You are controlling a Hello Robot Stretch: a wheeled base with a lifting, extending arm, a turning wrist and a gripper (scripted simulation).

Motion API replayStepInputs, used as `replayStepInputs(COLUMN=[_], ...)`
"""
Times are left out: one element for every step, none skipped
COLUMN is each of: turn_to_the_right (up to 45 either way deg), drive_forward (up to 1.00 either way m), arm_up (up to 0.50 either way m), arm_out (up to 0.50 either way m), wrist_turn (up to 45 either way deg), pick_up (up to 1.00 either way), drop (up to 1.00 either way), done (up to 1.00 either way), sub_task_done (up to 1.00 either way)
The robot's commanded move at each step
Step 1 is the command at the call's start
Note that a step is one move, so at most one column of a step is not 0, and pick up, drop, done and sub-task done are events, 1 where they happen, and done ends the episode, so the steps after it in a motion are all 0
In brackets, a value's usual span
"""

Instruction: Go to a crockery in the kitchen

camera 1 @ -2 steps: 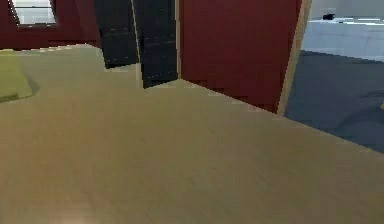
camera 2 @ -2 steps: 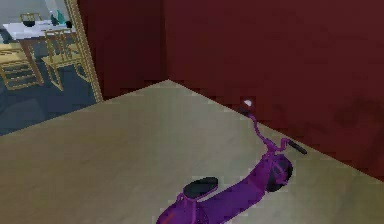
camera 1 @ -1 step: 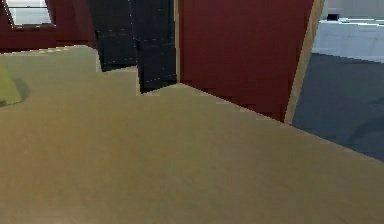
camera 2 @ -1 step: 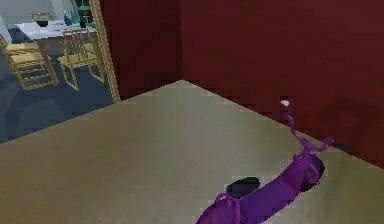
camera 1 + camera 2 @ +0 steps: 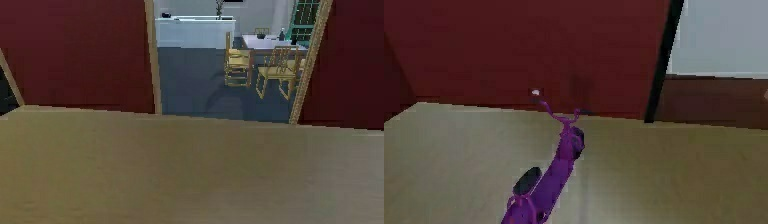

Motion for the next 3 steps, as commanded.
replayStepInputs(turn_to_the_right=[0.0, 0.0, 0.0], drive_forward=[1.0, 1.0, 1.0], arm_up=[0.0, 0.0, 0.0], arm_out=[0.0, 0.0, 0.0], wrist_turn=[0.0, 0.0, 0.0], pick_up=[0.0, 0.0, 0.0], drop=[0.0, 0.0, 0.0], done=[0.0, 0.0, 0.0], sub_task_done=[0.0, 0.0, 0.0])
